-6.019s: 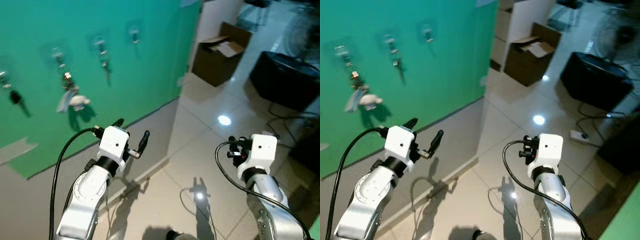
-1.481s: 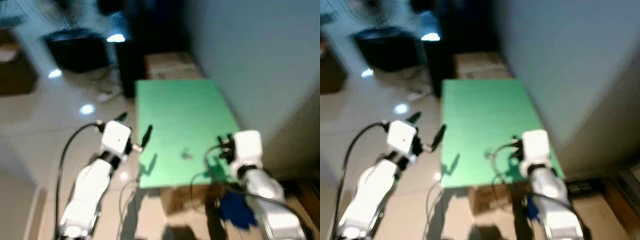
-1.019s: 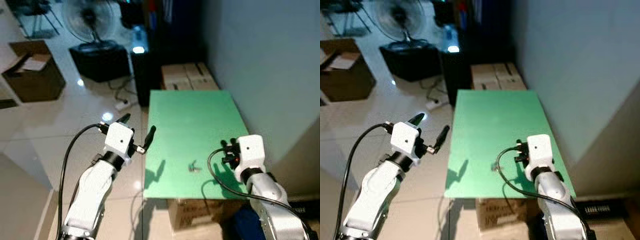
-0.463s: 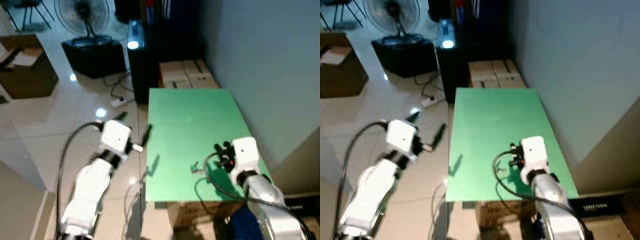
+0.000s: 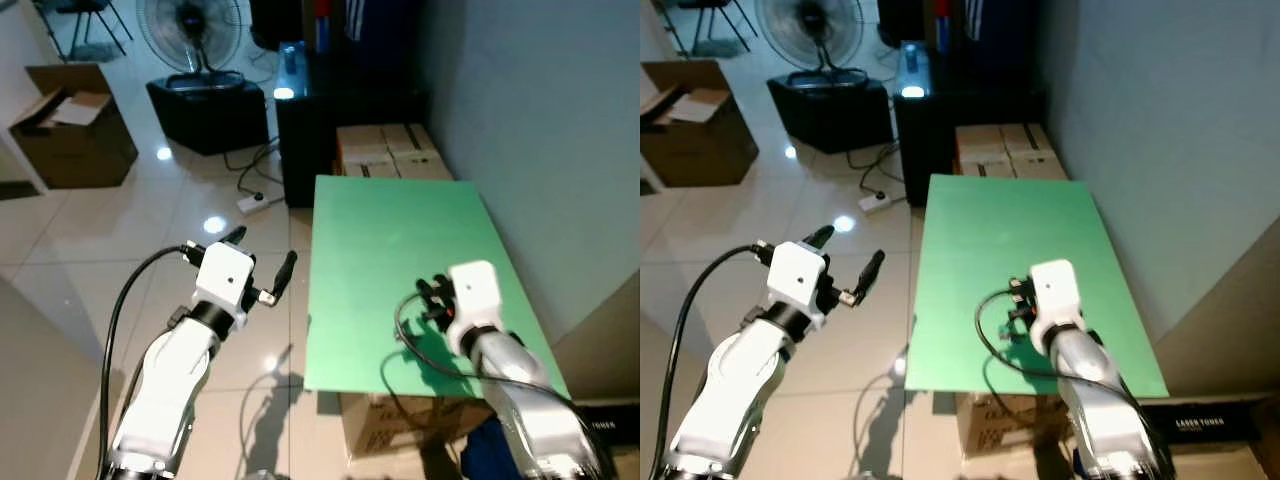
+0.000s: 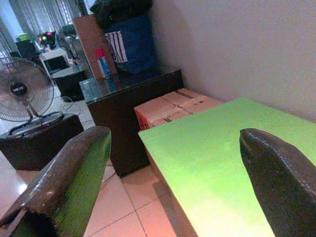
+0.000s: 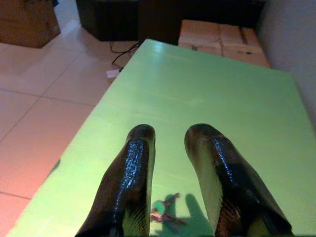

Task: Hang keys on a hook

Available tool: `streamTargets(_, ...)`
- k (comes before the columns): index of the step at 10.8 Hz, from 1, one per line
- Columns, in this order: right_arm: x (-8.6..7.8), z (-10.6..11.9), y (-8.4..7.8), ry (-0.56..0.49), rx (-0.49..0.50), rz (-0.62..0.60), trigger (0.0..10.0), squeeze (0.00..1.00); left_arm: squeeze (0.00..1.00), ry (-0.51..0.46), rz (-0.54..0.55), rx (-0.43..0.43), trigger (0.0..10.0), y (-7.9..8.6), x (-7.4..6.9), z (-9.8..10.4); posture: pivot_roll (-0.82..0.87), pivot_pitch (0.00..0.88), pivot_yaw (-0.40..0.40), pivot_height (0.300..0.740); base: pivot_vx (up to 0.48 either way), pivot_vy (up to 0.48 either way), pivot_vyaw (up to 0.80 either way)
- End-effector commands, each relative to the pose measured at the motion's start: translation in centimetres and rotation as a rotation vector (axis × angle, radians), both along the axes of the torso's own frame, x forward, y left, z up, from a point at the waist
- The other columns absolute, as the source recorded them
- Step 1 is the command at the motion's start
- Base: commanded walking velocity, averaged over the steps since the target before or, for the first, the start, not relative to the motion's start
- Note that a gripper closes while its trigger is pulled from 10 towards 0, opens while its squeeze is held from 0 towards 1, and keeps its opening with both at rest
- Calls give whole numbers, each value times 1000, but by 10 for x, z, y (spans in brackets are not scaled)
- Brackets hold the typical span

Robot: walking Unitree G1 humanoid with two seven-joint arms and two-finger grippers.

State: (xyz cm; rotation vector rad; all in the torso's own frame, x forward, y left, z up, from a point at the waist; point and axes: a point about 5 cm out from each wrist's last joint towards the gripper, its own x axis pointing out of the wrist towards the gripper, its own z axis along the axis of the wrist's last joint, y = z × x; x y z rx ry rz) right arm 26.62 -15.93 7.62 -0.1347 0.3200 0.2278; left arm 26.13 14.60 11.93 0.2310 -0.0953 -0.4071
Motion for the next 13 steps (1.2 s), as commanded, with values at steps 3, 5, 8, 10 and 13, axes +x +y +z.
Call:
streamTargets(3,17,-17,0,80,5,-26,10000,1000,0,-2,-76,35,10000,2,3,6,-14,97,39,740,0,0,0)
streamTargets(5,34,-29,4,134,-13,-20,10000,1000,0,10,-201,31,10000,-2,0,14,26,152,50,740,0,0,0)
streamTargets(8,43,-36,4,172,5,-44,10000,1000,0,39,-298,19,10000,-5,-6,18,34,163,51,740,0,0,0)
streamTargets(10,48,-44,6,227,-33,-44,10000,1000,0,67,-358,27,10000,-8,-17,20,73,218,63,740,0,0,0)
streamTargets(13,55,-52,10,335,-64,-50,10000,1000,0,101,-421,54,10000,-4,-27,31,103,299,64,740,0,0,0)
